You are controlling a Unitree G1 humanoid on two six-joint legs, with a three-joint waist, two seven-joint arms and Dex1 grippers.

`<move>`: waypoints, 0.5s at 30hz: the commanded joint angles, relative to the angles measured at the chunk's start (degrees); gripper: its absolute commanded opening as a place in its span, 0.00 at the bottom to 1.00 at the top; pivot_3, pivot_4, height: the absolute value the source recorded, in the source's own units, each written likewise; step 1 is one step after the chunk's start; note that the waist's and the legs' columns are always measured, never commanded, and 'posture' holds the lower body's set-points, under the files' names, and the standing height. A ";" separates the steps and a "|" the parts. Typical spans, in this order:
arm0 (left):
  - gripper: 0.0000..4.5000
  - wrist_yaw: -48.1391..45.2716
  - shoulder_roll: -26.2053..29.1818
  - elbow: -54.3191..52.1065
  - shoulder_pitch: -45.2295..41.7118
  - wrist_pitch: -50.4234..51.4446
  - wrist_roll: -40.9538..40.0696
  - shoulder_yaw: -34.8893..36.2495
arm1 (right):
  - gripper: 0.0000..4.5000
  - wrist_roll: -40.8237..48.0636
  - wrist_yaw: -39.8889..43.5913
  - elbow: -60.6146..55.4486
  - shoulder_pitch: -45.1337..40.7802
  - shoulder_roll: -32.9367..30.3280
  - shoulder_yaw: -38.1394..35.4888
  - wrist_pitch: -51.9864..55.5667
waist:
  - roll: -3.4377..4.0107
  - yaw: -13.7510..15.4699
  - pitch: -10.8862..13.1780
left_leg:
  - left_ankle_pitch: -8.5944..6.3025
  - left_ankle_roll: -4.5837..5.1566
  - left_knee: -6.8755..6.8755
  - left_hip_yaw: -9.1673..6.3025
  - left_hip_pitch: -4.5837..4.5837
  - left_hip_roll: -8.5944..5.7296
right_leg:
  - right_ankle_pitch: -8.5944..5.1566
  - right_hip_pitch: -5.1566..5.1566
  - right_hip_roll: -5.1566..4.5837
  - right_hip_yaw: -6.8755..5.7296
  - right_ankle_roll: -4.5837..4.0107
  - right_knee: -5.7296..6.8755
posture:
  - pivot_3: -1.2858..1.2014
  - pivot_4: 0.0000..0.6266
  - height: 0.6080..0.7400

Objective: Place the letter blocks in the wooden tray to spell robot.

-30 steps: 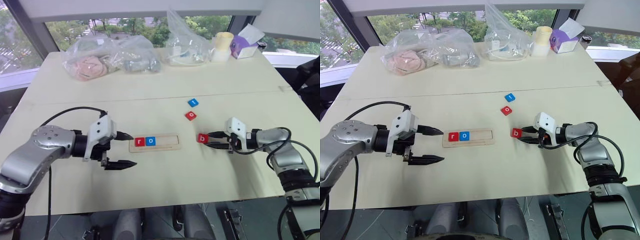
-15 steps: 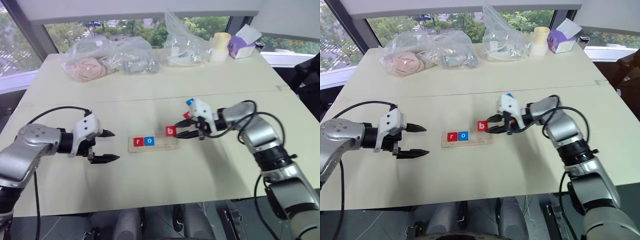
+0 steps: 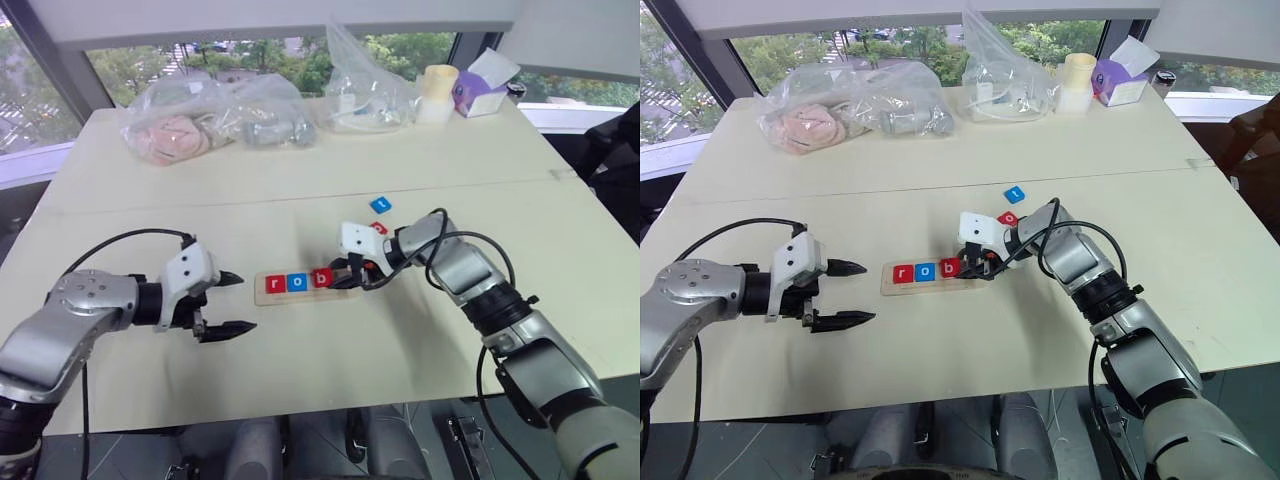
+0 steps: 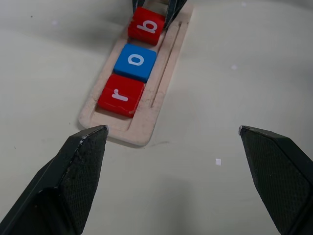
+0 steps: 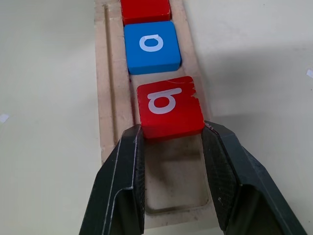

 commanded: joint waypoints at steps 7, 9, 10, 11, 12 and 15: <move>1.00 0.31 -0.44 0.36 -1.22 -1.29 0.54 0.67 | 0.24 -0.42 -0.13 -0.68 -1.17 2.59 -0.31 0.34 | 0.00 -0.01 0.00 | 0.00 0.00 0.00 0.00 0.01 0.00 | 0.00 0.00 0.00 0.00 0.00 0.00 | 0.52 0.24 1.00; 1.00 0.24 -0.46 0.56 -1.30 -1.49 0.82 0.47 | 0.24 -0.32 0.11 -0.99 -1.11 2.85 -0.37 0.68 | 0.00 -0.01 0.00 | 0.00 0.00 0.00 0.01 0.01 0.00 | 0.00 0.01 0.00 0.00 0.00 0.00 | 0.52 0.24 1.00; 1.00 0.21 -0.47 0.66 -1.33 -1.58 0.90 0.43 | 0.24 -0.13 0.34 -1.23 -1.02 2.97 -0.40 1.01 | 0.00 -0.01 0.00 | 0.00 0.00 0.00 0.01 0.01 0.00 | 0.00 0.01 0.00 0.00 0.00 0.00 | 0.52 0.24 1.00; 1.00 0.19 -0.47 0.76 -1.38 -1.63 0.98 0.35 | 0.24 0.05 0.39 -1.53 -0.89 3.18 -0.42 1.63 | 0.00 -0.01 0.00 | 0.00 0.00 0.00 0.01 0.01 0.00 | 0.00 0.01 0.00 0.00 0.00 0.00 | 0.52 0.24 1.00; 1.00 0.17 -0.48 0.83 -1.41 -1.68 1.05 0.29 | 0.24 0.18 0.39 -1.74 -0.80 3.34 -0.44 2.09 | 0.00 -0.02 0.00 | 0.00 0.00 0.00 0.01 0.01 0.00 | 0.00 0.01 0.00 0.00 0.00 0.00 | 0.52 0.24 1.00; 1.00 0.17 -0.60 1.15 -1.48 -1.98 1.31 0.19 | 0.24 0.14 0.22 -2.04 -0.61 3.73 -0.38 3.02 | 0.00 -0.04 0.00 | 0.00 0.00 0.00 0.01 0.01 0.00 | 0.00 0.01 0.00 0.00 0.00 0.00 | 0.52 0.24 1.00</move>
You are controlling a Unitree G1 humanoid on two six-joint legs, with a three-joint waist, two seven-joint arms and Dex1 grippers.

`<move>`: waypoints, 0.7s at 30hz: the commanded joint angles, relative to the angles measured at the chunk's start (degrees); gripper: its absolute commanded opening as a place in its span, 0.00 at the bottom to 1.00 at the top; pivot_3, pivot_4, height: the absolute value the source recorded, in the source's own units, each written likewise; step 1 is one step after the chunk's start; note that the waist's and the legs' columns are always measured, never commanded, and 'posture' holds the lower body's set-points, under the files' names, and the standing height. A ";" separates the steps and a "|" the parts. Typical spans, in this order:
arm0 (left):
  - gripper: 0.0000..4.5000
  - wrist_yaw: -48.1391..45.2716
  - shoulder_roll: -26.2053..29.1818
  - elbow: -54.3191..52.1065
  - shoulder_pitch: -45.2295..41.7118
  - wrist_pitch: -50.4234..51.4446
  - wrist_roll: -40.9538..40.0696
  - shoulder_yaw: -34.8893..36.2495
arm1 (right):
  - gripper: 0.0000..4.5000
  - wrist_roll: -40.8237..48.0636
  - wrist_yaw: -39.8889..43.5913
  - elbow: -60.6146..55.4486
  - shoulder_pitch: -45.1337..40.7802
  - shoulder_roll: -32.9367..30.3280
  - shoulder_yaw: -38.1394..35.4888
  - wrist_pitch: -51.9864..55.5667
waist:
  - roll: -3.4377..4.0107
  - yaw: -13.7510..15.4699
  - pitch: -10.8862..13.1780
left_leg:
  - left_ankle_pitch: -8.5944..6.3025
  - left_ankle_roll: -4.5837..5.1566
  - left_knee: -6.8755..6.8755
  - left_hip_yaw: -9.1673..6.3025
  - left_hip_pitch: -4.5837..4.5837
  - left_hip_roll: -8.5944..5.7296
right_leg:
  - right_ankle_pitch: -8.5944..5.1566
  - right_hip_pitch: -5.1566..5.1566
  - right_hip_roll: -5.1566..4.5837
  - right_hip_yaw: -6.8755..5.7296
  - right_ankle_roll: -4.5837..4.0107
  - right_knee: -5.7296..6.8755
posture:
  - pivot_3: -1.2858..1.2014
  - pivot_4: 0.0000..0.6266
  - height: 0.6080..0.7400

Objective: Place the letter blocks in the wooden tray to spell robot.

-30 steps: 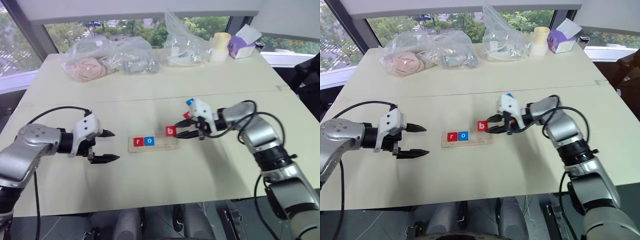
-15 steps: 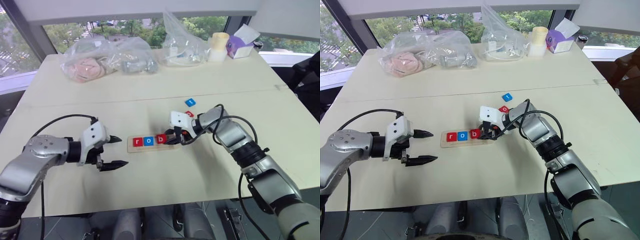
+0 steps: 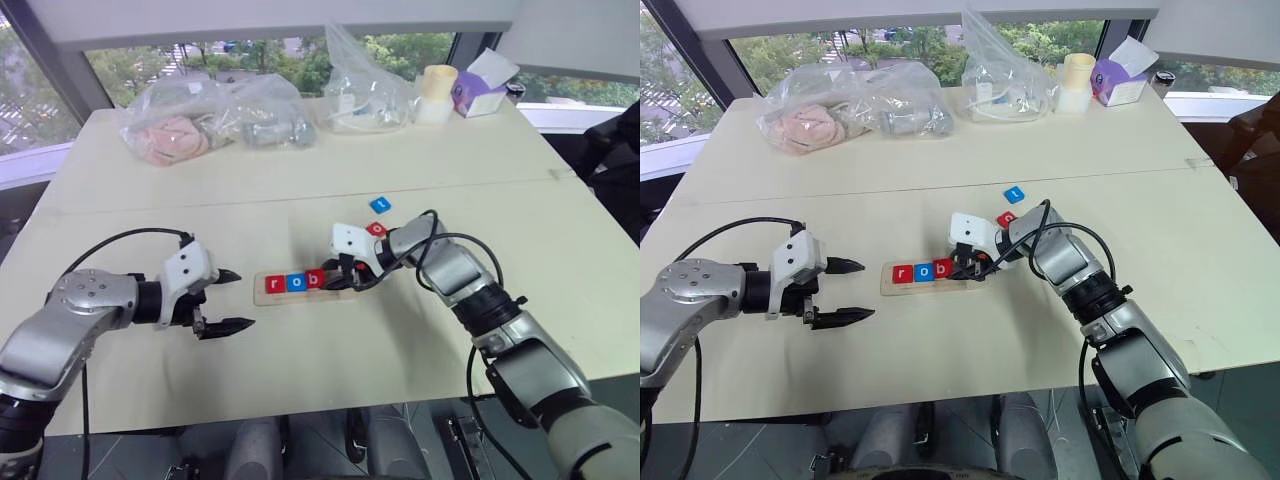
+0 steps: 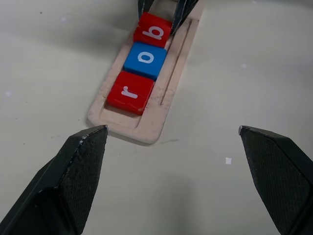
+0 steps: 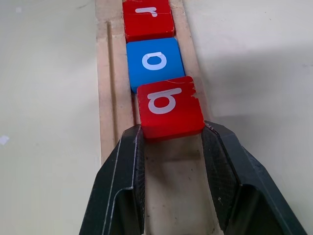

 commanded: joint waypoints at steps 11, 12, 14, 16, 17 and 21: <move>1.00 0.10 -1.14 0.73 -0.99 -2.16 1.78 -0.27 | 0.24 1.32 0.85 -5.61 0.71 1.05 -0.15 3.69 | 0.00 0.07 0.00 | 0.00 0.00 0.00 0.01 0.00 0.00 | 0.00 0.00 -0.01 0.00 0.00 -0.01 | 0.52 0.24 1.00; 1.00 0.09 -1.27 0.86 -1.11 -2.25 1.87 -0.39 | 0.24 1.23 0.74 -5.68 0.75 1.14 -0.08 3.75 | 0.00 0.07 0.00 | 0.00 0.00 0.00 0.00 0.00 0.00 | 0.00 0.00 -0.01 0.00 0.00 -0.01 | 0.52 0.24 1.00; 1.00 0.09 -1.51 1.11 -1.33 -2.38 2.06 -0.57 | 0.24 1.02 0.48 -5.48 0.76 1.33 0.01 3.77 | 0.00 0.06 0.00 | 0.00 0.00 0.00 0.00 0.00 0.00 | 0.00 0.00 0.00 0.00 0.00 -0.01 | 0.52 0.24 1.00; 1.00 0.19 -1.69 1.15 -1.42 -2.45 2.23 -0.74 | 0.24 0.90 0.30 -5.45 0.87 1.32 0.01 3.78 | 0.00 0.04 0.00 | 0.00 0.00 0.00 0.00 0.00 0.00 | 0.00 0.00 -0.01 0.00 0.00 -0.01 | 0.52 0.24 1.00; 1.00 0.20 -1.76 1.23 -1.44 -2.52 2.35 -0.82 | 0.24 0.88 0.19 -5.47 0.91 1.31 -0.03 3.85 | 0.00 0.04 0.00 | 0.00 0.00 0.00 0.00 0.00 0.00 | 0.00 0.00 -0.01 0.00 0.00 -0.01 | 0.52 0.24 1.00; 1.00 0.28 -2.03 1.52 -1.62 -2.78 2.71 -1.12 | 0.24 0.70 -0.36 -5.50 0.98 1.31 -0.08 3.68 | 0.00 0.05 0.00 | 0.00 0.00 0.00 0.01 0.00 0.00 | 0.00 0.00 0.00 0.00 0.00 -0.01 | 0.52 0.24 1.00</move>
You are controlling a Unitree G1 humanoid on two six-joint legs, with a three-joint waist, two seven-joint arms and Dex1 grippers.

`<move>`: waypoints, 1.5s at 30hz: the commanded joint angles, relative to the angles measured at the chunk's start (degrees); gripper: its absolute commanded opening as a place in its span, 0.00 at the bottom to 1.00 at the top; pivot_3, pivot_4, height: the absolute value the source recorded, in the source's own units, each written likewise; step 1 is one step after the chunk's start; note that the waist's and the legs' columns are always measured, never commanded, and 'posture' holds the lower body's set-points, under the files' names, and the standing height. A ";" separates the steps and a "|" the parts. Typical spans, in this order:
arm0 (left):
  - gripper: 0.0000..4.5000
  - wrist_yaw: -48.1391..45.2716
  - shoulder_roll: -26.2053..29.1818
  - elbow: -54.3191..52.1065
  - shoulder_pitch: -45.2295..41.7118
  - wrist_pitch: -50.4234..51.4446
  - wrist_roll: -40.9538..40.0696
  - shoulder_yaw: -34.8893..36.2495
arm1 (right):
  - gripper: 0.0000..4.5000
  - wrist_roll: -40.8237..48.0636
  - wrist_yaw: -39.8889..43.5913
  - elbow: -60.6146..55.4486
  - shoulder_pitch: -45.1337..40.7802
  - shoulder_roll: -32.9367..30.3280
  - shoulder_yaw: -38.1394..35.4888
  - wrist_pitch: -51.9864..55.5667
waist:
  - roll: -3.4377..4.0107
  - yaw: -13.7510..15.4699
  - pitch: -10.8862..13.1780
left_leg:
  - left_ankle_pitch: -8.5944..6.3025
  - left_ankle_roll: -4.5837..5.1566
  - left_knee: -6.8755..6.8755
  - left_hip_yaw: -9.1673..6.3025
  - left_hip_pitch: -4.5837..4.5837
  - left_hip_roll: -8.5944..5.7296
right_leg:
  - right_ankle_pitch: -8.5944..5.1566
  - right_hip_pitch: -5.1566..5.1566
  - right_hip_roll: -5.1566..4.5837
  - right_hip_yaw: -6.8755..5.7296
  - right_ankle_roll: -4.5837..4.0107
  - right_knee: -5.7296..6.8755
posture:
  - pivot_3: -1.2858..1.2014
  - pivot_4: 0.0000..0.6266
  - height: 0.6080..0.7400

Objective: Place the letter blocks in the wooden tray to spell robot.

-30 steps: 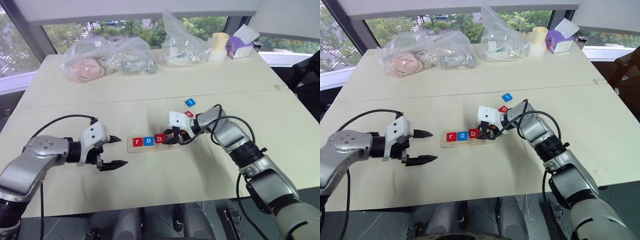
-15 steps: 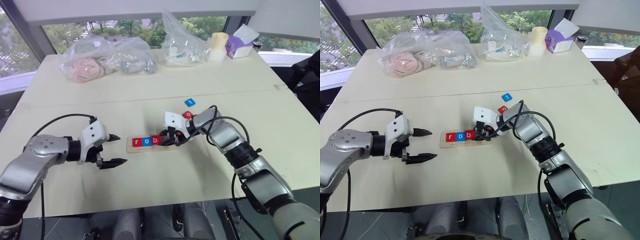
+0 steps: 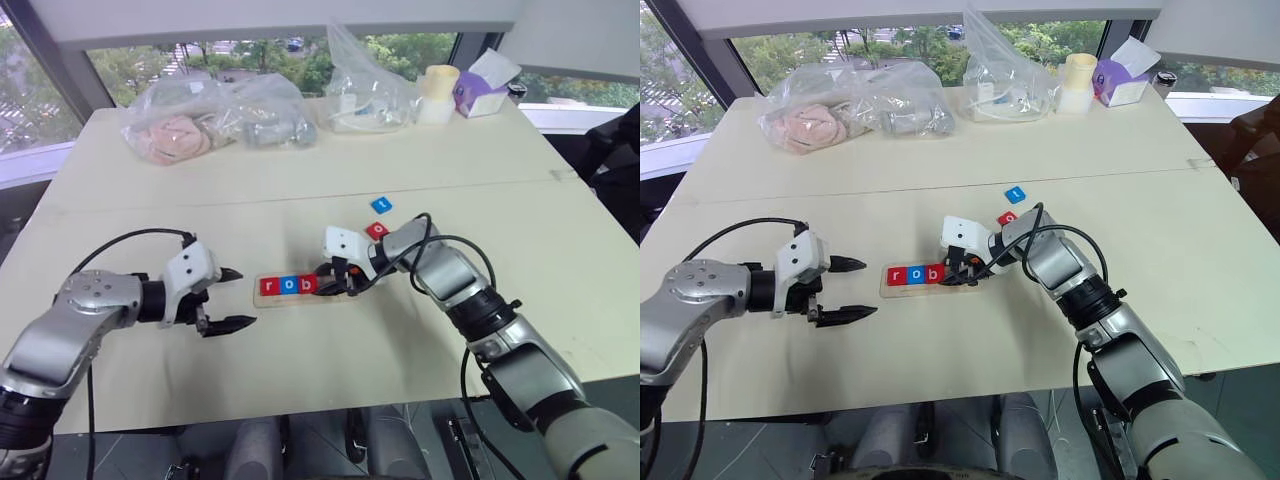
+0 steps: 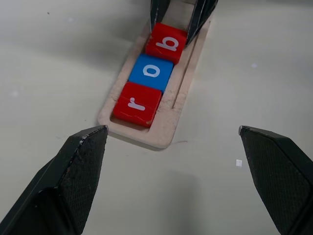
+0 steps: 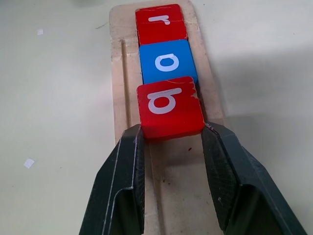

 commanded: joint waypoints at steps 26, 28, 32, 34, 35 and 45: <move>1.00 10.04 -11.69 0.86 -12.78 2.89 -4.62 3.21 | 0.98 9.65 -34.27 -11.32 10.58 0.98 -32.74 15.41 | -0.14 0.59 -0.07 | 0.00 0.01 -0.02 0.06 0.01 -0.03 | 0.11 0.09 -0.01 0.04 0.19 -0.08 | 0.52 0.24 1.00; 1.00 11.14 -13.24 2.66 -14.12 1.37 -3.20 2.18 | 0.98 9.96 -36.13 -11.39 11.59 2.66 -32.26 15.14 | -0.14 -0.11 -0.06 | 0.01 0.02 -0.02 0.03 0.08 -0.02 | 0.12 0.08 0.03 0.07 0.21 0.02 | 0.52 0.24 1.00; 1.00 10.40 -14.57 4.48 -14.67 0.41 -2.40 0.54 | 0.98 9.60 -38.14 -7.57 11.17 5.20 -30.36 11.94 | -0.14 -0.31 -0.06 | 0.01 0.02 -0.02 -0.08 0.15 0.00 | 0.08 0.09 0.12 0.07 0.06 0.04 | 0.52 0.24 1.00; 1.00 9.94 -14.51 4.94 -14.50 -0.01 -2.00 -0.11 | 0.98 9.44 -38.64 -5.19 10.38 5.98 -29.66 10.91 | -0.14 -0.20 -0.06 | 0.01 0.02 -0.02 -0.08 0.14 0.00 | 0.04 0.09 0.12 0.07 -0.02 0.03 | 0.52 0.24 1.00; 1.00 9.71 -14.41 5.01 -14.31 -0.12 -1.86 -0.34 | 0.98 9.29 -38.32 -4.41 10.25 5.94 -28.93 10.37 | -0.14 -0.17 -0.06 | 0.01 0.02 -0.02 -0.08 0.12 0.00 | 0.03 0.09 0.11 0.07 -0.02 0.01 | 0.52 0.24 1.00; 1.00 9.36 -13.97 3.27 -11.10 -0.60 -0.51 -0.53 | 0.55 7.19 -39.31 3.18 9.66 5.30 -24.84 4.94 | -0.15 -0.06 -0.06 | 0.01 0.02 -0.02 -0.03 0.07 -0.02 | 0.01 0.10 0.06 0.11 0.01 -0.06 | 0.52 0.24 1.00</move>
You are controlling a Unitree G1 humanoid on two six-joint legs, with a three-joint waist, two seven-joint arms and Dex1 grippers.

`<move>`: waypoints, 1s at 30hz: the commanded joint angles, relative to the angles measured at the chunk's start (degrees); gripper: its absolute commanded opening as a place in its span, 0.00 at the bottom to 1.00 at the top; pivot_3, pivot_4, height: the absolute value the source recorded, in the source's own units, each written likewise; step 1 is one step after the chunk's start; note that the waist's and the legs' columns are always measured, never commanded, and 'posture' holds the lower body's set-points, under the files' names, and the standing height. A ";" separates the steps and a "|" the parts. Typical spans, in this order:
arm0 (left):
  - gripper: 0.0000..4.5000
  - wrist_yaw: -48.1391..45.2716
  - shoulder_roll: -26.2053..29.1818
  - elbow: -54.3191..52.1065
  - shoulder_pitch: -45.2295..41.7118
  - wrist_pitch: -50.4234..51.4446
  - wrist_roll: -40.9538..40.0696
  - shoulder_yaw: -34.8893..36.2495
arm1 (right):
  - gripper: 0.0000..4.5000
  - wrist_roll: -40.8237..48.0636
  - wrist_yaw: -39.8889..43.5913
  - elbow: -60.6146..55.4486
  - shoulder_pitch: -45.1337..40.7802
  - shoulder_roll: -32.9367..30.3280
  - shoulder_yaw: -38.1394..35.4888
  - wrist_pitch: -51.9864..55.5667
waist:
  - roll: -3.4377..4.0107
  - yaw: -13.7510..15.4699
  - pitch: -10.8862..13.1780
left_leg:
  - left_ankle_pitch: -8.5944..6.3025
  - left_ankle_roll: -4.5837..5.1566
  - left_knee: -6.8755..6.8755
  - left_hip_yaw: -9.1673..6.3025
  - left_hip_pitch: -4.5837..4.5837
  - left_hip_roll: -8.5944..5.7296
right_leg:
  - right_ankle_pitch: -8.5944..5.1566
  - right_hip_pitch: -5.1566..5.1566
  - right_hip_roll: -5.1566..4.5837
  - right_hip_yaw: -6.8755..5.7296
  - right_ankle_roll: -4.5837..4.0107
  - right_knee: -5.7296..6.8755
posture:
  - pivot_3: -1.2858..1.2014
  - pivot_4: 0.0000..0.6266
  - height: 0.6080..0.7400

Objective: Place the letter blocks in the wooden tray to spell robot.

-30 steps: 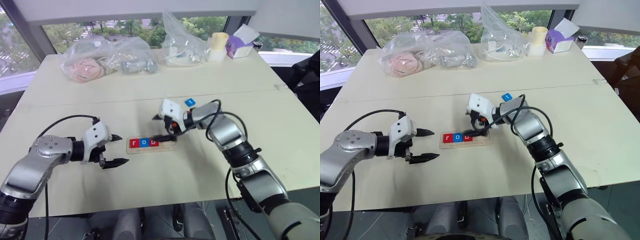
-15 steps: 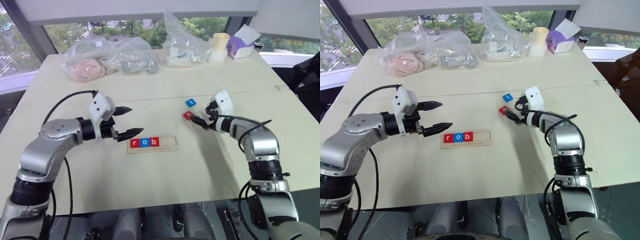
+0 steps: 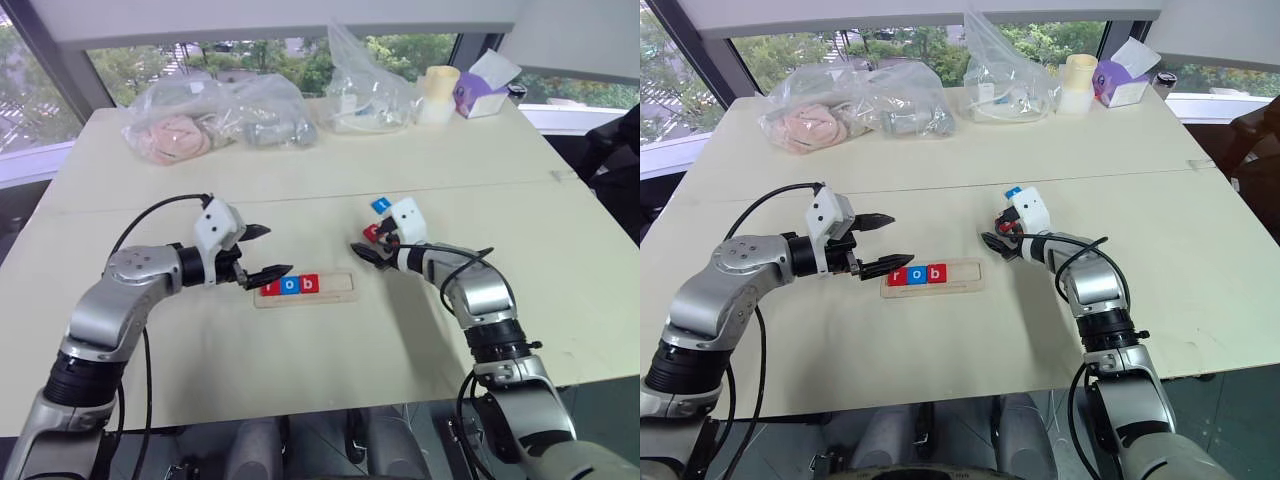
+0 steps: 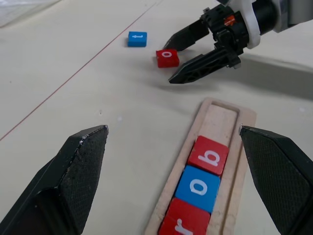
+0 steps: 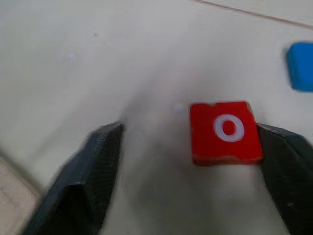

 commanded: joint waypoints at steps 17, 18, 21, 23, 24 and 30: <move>1.00 -4.47 3.66 -8.20 3.25 -0.64 0.93 -4.65 | 0.26 3.88 -19.23 -44.68 14.53 4.84 -14.44 35.67 | 0.00 0.21 -0.02 | -0.02 -0.03 -0.05 -0.02 -0.06 0.02 | -0.02 -0.11 -0.04 0.00 -0.02 -0.03 | 0.52 0.24 1.00; 1.00 -4.81 3.41 -8.31 2.74 -0.69 1.16 -5.64 | 0.26 4.00 -20.19 -47.98 16.64 6.19 -14.33 38.61 | -0.01 0.24 -0.02 | -0.02 -0.03 -0.11 -0.06 -0.06 0.02 | -0.04 -0.11 -0.04 -0.01 -0.03 -0.03 | 0.52 0.24 1.00; 1.00 -5.71 2.99 -7.49 1.55 -1.47 2.10 -7.70 | 0.26 3.53 -23.41 -53.35 18.72 10.68 -14.80 44.91 | 0.01 -0.03 -0.01 | -0.02 -0.03 -0.15 -0.07 -0.10 0.02 | -0.05 -0.18 -0.03 -0.01 -0.03 -0.03 | 0.52 0.24 1.00; 1.00 -6.19 2.47 -6.42 0.87 -1.73 2.08 -8.43 | 0.26 2.97 -25.57 -55.54 18.55 15.32 -16.14 50.43 | 0.00 -0.21 -0.02 | -0.02 -0.03 -0.13 -0.06 -0.09 0.03 | 0.01 -0.27 -0.07 0.09 -0.06 -0.03 | 0.52 0.24 1.00; 1.00 -6.33 2.28 -5.95 0.64 -1.93 2.25 -8.74 | 0.26 2.60 -26.57 -56.35 18.65 16.88 -16.20 51.78 | 0.00 -0.16 -0.02 | -0.02 -0.03 -0.12 -0.07 -0.07 0.03 | 0.01 -0.25 -0.07 0.10 -0.06 -0.03 | 0.52 0.24 1.00; 1.00 -7.51 2.57 -4.78 0.55 -2.85 3.38 -9.35 | 0.69 2.43 -28.24 -58.61 19.68 21.73 -15.92 54.90 | 0.00 -0.04 -0.02 | -0.02 -0.03 -0.18 -0.10 -0.15 0.04 | 0.00 -0.32 -0.05 0.08 -0.07 -0.10 | 0.52 0.24 1.00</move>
